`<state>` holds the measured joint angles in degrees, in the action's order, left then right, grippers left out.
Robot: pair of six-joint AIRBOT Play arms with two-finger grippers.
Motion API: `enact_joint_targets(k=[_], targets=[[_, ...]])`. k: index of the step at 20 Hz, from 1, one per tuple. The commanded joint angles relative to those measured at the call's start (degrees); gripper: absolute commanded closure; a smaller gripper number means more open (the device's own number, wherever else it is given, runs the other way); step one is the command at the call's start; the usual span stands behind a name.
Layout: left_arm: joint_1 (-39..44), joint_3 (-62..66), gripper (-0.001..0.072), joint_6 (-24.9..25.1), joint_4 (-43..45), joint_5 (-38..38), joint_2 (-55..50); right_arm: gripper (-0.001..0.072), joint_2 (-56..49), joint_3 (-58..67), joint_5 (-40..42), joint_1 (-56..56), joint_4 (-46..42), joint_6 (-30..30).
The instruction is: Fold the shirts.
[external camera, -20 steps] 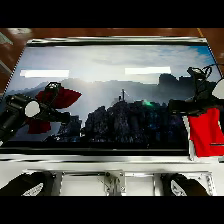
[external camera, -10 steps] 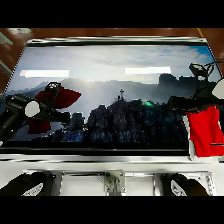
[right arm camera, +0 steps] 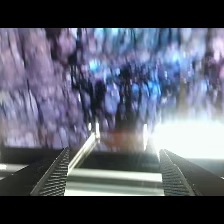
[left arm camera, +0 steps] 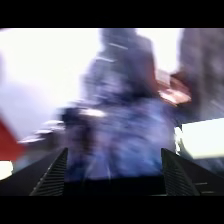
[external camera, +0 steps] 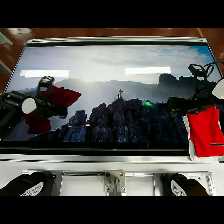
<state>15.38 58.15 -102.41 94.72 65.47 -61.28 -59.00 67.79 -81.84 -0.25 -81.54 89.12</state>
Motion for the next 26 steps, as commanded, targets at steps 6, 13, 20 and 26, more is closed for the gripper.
enact_joint_targets(k=[6, 13, 20, 26], targets=[[-30.4, 7.4, 0.0000, 3.3, -7.0, -2.5, -16.0, 0.0029, 0.0, -0.1, -3.5, 0.1, 2.1, 2.8], [-32.2, 7.7, 0.0110, 4.6, -12.3, -7.2, -28.9, 0.0029, 0.0, -0.1, -3.1, 0.1, 2.1, 4.8], [-30.7, 16.2, 0.0667, 9.9, -19.6, -6.3, -20.2, 0.0029, 0.0, -0.1, -2.0, 0.1, 1.5, 4.9], [-16.7, 20.1, 0.0667, 10.6, -31.8, -8.5, 9.3, 0.0030, 0.1, 1.0, 0.0, 0.1, -7.4, -0.6]])
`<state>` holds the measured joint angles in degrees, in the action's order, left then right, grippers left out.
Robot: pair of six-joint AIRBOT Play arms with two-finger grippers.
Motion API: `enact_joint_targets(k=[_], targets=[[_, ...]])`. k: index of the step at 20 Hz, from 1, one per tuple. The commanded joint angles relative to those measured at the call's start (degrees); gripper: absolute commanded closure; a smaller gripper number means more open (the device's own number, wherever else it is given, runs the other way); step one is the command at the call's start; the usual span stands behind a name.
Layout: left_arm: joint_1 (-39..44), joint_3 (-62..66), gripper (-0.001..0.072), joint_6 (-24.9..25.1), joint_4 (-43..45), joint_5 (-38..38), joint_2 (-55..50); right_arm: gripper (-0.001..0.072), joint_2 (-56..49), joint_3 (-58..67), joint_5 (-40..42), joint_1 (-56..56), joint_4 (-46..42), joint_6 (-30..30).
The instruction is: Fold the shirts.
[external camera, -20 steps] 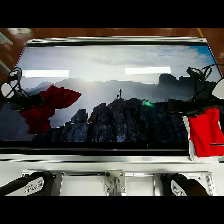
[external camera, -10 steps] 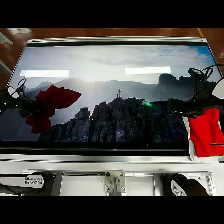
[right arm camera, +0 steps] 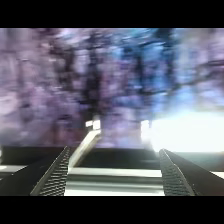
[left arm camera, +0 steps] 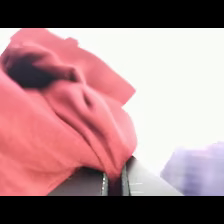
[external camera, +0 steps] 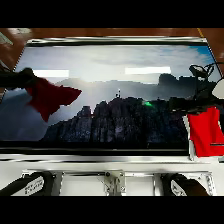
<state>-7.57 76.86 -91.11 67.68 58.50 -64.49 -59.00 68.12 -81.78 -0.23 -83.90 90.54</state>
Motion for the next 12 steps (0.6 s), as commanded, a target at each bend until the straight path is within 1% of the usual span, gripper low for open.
enact_joint_targets(k=[1, 4, 6, 10, 11, 12], targets=[[9.2, 1.4, 0.0667, -2.6, -4.8, -2.3, 16.8, 0.0030, 0.1, 1.7, -1.6, 0.0, -5.2, -3.2], [18.2, 1.4, 0.0667, -6.9, -4.7, -5.0, 26.3, 0.0029, 0.1, 6.2, -6.1, 0.0, -5.2, -4.9], [22.9, 1.3, 0.0667, -8.8, -4.7, -5.6, 28.5, 0.0029, 0.4, 9.1, -8.9, 0.0, -5.2, -4.9], [31.1, -3.2, 0.0667, -9.9, -4.7, -6.0, 25.5, 0.0030, 3.3, 9.8, -9.5, 0.0, -5.1, -4.7], [33.4, -5.7, 0.0667, -10.9, -4.7, -7.6, 24.0, 0.0029, 3.8, 9.8, -9.8, 0.0, -5.2, -4.8], [36.5, -8.3, 0.0667, -11.2, -4.7, -11.0, 22.3, 0.0029, 4.1, 9.8, -10.1, 0.0, -5.3, -4.8]])
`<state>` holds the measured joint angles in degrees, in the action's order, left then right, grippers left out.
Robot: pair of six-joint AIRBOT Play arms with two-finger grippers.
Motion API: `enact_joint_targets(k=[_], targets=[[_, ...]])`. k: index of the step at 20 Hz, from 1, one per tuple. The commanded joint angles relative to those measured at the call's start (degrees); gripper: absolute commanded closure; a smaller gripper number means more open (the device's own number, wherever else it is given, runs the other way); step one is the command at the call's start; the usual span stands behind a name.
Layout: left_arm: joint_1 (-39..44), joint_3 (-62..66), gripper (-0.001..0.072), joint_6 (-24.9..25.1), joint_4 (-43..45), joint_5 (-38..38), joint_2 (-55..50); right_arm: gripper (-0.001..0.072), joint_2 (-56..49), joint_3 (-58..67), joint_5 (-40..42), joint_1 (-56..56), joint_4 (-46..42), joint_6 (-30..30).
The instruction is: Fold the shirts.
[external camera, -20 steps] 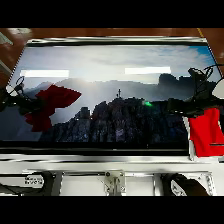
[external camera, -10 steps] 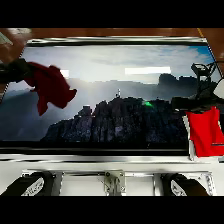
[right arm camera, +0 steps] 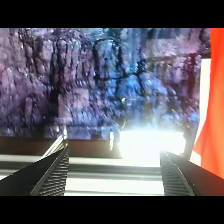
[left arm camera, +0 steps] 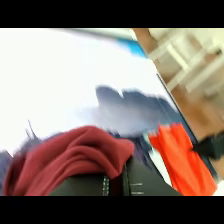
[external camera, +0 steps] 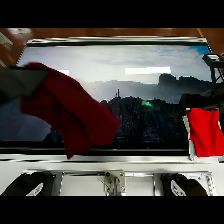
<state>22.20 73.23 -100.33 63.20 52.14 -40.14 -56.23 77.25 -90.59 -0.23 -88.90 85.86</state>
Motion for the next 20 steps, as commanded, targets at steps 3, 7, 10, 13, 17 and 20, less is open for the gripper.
enact_joint_targets(k=[3, 7, 10, 13, 17, 20], targets=[[16.2, -10.1, 0.0667, -2.0, -0.3, -17.4, -8.2, 0.0029, 1.4, 0.6, -2.8, 0.0, -1.7, -0.2], [26.6, -10.9, 0.0667, -5.1, -0.3, -20.7, -20.7, 0.0030, 1.4, 0.6, -2.9, 0.0, -1.6, -0.2], [32.7, -10.9, 0.0667, -8.2, -0.4, -21.8, -30.8, 0.0030, 1.4, 0.6, -2.3, 0.0, -1.6, -0.2], [34.1, -10.5, 0.0211, -8.4, -4.2, -26.7, -36.6, 0.0030, 1.4, 0.6, -2.2, 0.0, -1.6, -0.2], [22.8, -7.6, 0.0005, -5.8, -4.3, -18.3, -33.1, 0.0030, 1.4, 0.6, -1.7, 0.0, -2.6, -1.5], [8.6, -7.3, 0.0006, 0.2, -3.7, -4.5, -28.1, 0.0029, 1.4, 0.5, 0.2, -0.1, -9.7, -1.8]])
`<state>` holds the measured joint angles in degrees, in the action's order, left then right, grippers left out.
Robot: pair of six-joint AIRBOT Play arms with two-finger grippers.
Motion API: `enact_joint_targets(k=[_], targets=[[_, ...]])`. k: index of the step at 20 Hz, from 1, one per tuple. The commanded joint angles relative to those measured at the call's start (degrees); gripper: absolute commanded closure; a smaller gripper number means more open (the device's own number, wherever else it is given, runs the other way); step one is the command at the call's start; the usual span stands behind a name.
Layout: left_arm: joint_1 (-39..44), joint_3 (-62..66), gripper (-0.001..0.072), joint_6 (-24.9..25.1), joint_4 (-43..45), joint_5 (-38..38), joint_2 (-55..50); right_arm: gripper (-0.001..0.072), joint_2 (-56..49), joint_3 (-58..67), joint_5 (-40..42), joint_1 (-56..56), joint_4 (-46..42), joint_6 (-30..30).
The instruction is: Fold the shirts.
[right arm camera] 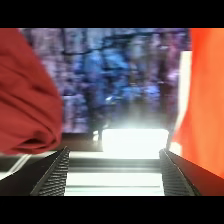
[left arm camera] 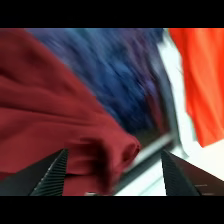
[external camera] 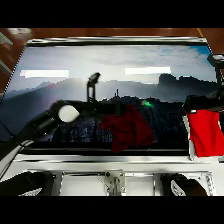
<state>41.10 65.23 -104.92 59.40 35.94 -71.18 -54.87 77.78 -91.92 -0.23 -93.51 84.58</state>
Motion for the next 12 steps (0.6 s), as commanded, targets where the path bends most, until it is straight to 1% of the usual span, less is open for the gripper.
enact_joint_targets(k=[1, 3, 4, 5, 7, 9, 11, 12], targets=[[-14.8, 0.6, 0.0006, 6.5, 0.3, 16.7, 3.8, 0.0030, 0.0, -0.7, 2.5, -0.3, -6.9, -0.3], [-21.4, -1.5, 0.0005, 8.7, 0.3, 24.5, 4.0, 0.0030, 0.0, -4.4, 3.8, -2.7, -5.3, -0.4], [-23.6, -4.0, 0.0005, 8.9, 0.3, 26.3, 4.1, 0.0030, 0.0, -7.5, 4.0, -4.8, -3.1, -0.5], [-24.7, -7.1, 0.0005, 8.9, -0.3, 26.2, 4.0, 0.0030, 0.0, -11.6, 4.1, -7.5, 0.5, -1.0], [-24.9, -14.3, 0.0004, 8.9, -4.3, 21.3, 4.0, 0.0030, 0.0, -19.7, 5.1, -12.6, 9.9, -2.6], [-24.1, -20.5, 0.0003, 9.9, -11.3, 14.7, 2.9, 0.0030, 0.0, -26.0, 6.9, -16.0, 18.2, -4.4], [-22.5, -23.8, 0.0003, 12.7, -17.1, 10.5, 0.2, 0.0029, 0.0, -29.7, 8.8, -17.2, 21.7, -4.8], [-21.4, -24.1, 0.0003, 14.4, -19.3, 9.9, -1.9, 0.0030, 0.0, -30.7, 9.9, -17.2, 21.9, -4.7]])
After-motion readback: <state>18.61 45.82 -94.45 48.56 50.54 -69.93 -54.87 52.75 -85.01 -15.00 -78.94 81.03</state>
